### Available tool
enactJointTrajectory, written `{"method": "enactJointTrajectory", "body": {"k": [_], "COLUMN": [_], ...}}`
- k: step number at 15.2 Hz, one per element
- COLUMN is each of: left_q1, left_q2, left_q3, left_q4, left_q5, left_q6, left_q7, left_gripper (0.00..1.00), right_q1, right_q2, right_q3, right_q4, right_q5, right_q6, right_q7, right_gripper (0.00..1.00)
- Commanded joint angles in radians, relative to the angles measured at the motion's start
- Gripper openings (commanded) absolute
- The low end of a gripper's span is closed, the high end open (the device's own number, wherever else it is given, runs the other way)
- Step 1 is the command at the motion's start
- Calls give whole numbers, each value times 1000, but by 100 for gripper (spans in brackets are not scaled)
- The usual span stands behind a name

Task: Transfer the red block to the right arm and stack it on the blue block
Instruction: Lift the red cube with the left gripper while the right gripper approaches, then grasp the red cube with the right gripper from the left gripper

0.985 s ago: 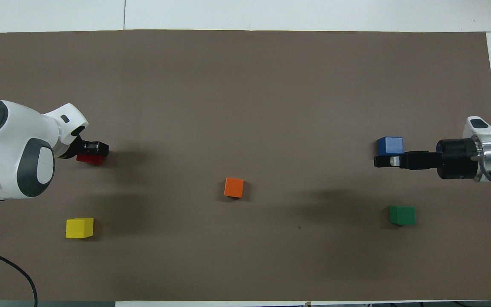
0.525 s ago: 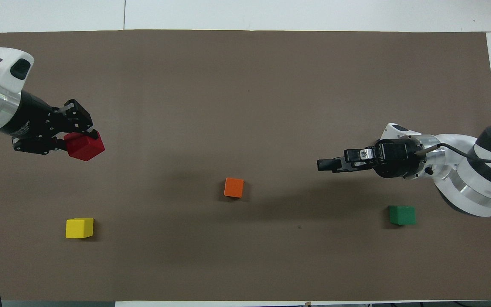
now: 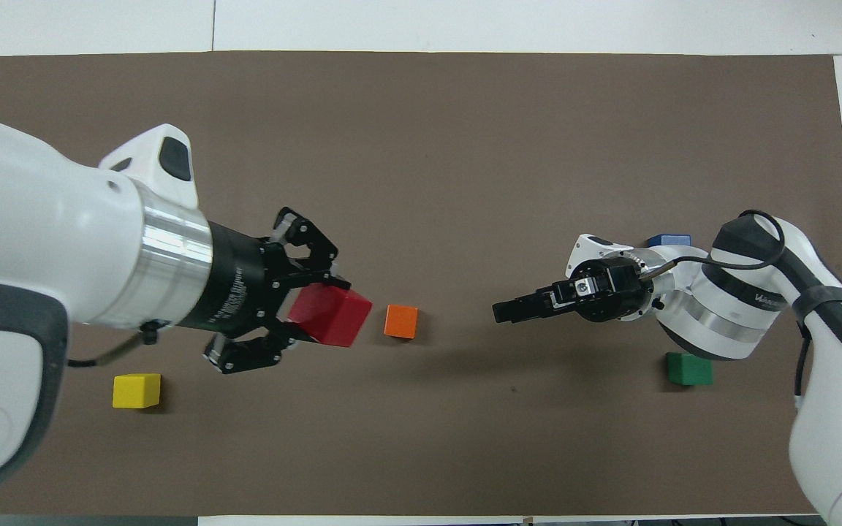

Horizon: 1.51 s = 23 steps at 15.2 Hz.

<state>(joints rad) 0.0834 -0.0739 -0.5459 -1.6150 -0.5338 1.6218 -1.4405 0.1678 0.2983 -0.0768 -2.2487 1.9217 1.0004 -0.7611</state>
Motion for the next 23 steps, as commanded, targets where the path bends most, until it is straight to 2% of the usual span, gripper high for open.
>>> {"method": "enactJointTrajectory", "body": {"k": [1, 3, 5, 10, 12, 17, 20, 23], "left_q1": [-20, -71, -94, -97, -128, -168, -178, -182], "left_q2": [-44, -78, -116, -181, -190, -201, -213, -224], "left_q3": [-23, -23, -23, -25, -23, -23, -23, -23], "left_q4": [-93, -181, -255, -356, -367, -382, -411, -427], "left_q5": [-104, -110, -126, -130, -130, -130, -135, -143], "left_q6": [154, 296, 381, 388, 386, 408, 444, 467], "left_q7": [-182, -301, -427, -592, -662, -670, -670, -670], "left_gripper": [0, 0, 0, 0, 0, 0, 0, 0], "right_q1": [65, 85, 113, 163, 174, 190, 196, 200], "right_q2": [93, 131, 142, 151, 195, 205, 205, 205], "right_q3": [0, 0, 2, 3, 3, 3, 51, 54], "right_q4": [6, 11, 11, 29, 66, 72, 70, 66], "right_q5": [48, 48, 49, 161, 160, 158, 181, 184], "right_q6": [-94, -156, -193, -192, -193, -198, -209, -220], "right_q7": [-131, -181, -220, -262, -300, -317, -317, -316], "right_gripper": [100, 100, 100, 100, 100, 100, 100, 100]}}
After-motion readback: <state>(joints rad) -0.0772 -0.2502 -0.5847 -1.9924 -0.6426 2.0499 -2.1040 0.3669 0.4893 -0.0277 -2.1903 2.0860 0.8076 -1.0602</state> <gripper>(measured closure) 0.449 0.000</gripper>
